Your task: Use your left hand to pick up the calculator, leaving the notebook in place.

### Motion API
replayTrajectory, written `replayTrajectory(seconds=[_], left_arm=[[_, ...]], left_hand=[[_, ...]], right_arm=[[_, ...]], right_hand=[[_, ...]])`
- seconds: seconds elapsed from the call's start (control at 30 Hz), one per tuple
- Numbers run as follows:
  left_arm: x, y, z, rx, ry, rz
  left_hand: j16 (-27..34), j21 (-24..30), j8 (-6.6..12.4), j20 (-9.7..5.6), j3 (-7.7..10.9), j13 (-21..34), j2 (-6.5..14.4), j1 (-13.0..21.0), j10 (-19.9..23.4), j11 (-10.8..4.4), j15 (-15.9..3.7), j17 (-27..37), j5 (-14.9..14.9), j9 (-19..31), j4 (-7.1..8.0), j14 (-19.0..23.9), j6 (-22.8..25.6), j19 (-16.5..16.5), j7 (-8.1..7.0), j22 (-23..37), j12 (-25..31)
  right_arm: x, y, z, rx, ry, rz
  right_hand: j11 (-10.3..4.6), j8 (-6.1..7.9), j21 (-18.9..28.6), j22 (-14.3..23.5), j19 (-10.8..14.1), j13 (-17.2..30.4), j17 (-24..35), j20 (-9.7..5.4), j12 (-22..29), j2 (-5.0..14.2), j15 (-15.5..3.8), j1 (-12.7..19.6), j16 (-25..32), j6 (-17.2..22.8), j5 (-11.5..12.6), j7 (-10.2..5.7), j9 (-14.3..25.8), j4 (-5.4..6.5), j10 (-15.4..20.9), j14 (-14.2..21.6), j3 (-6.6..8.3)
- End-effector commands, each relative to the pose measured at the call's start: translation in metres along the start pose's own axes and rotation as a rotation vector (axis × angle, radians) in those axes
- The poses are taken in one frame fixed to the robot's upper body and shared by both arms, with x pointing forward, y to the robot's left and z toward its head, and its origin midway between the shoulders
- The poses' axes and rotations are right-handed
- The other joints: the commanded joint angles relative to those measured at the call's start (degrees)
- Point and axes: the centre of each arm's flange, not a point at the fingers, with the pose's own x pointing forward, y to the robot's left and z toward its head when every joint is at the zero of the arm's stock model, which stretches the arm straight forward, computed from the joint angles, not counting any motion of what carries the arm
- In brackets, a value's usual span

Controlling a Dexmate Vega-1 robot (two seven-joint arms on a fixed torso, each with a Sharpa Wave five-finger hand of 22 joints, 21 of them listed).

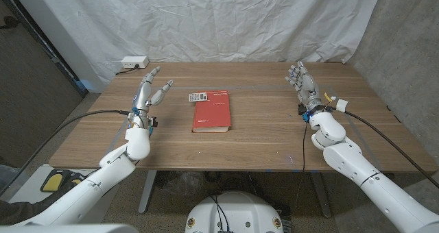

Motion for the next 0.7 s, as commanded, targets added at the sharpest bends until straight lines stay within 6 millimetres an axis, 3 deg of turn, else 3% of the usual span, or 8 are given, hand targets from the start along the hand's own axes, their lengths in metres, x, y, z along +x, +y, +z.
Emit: replayTrajectory(seconds=[0.03,0.7], left_arm=[[0.000,0.003,0.002,0.097,-0.019,-0.004],[-0.010,0.010,0.008,0.187,-0.022,-0.010]], left_hand=[[0.0,0.1,-0.17,-3.94,-0.04,0.3,0.0,0.6,0.4,0.08,-3.82,0.3,0.4,0.1,-0.16,0.5,0.6,0.3,-0.15,0.3,-0.2],[-0.2,-0.1,-0.41,-4.31,-0.18,0.4,0.0,0.8,0.7,-0.13,-3.94,0.3,0.7,0.1,-0.30,0.6,0.7,0.0,-0.33,0.3,-0.4]], right_arm=[[0.003,0.002,-0.001,0.007,0.001,-0.002],[0.005,-0.001,0.003,0.004,-0.002,0.003]], right_hand=[[-0.09,0.21,-0.1,0.2,0.5,0.2,0.2,-0.78,0.3,0.63,0.07,-0.1,0.0,0.7,-0.2,0.01,0.2,-0.27,0.5,0.3,0.26],[-0.09,0.26,-0.4,0.2,0.5,0.2,0.2,-0.63,0.4,0.72,0.25,-0.2,0.1,1.0,-0.2,0.24,0.2,-0.30,0.9,0.6,0.20]])
